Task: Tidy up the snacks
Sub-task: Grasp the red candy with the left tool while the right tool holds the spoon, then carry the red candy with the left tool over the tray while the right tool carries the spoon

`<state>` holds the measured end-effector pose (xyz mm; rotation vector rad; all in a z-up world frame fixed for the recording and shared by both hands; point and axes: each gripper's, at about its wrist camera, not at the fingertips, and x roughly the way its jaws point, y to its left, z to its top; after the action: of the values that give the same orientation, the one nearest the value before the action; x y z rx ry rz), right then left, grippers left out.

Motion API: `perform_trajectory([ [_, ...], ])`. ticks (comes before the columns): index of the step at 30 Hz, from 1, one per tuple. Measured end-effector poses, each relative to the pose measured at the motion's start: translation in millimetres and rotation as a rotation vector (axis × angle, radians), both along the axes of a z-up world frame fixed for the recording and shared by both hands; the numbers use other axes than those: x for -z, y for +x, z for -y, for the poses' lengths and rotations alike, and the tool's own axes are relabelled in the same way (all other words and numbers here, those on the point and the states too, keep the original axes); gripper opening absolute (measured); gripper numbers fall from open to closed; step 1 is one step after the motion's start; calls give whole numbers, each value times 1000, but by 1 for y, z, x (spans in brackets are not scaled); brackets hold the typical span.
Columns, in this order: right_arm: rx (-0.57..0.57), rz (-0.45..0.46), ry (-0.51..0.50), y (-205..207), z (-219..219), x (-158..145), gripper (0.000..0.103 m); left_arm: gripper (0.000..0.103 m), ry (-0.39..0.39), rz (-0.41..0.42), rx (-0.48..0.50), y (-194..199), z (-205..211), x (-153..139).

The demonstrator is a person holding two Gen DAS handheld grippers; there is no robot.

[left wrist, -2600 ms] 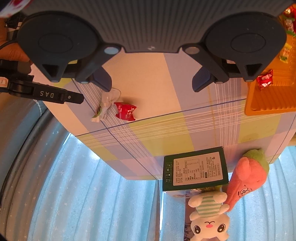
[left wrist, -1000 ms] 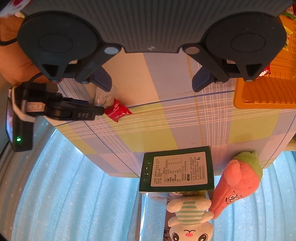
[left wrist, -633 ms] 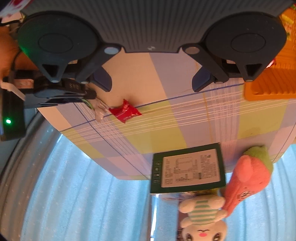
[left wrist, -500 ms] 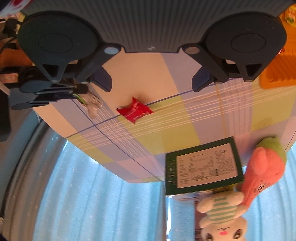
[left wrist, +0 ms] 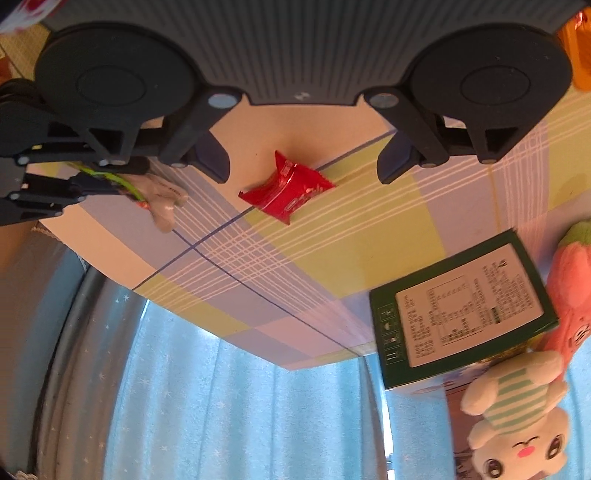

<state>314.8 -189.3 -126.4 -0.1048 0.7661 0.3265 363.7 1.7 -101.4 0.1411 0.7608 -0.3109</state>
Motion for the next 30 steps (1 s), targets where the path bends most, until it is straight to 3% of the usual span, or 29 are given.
perform_trajectory([
  [7,50,-9,20,-3,12,0,22,67,87,13,109,23,19,21],
  [11,72,-13,37,0,17,1,22,57,98,23,176,29,27,25],
  [13,73,-16,42,1,17,2,22,40,89,8,182,32,30,27],
  [16,77,-23,41,2,19,5,22,25,69,-17,161,30,31,26],
  [30,50,-16,97,-18,19,-14,22,23,-64,-78,-138,-72,12,7],
])
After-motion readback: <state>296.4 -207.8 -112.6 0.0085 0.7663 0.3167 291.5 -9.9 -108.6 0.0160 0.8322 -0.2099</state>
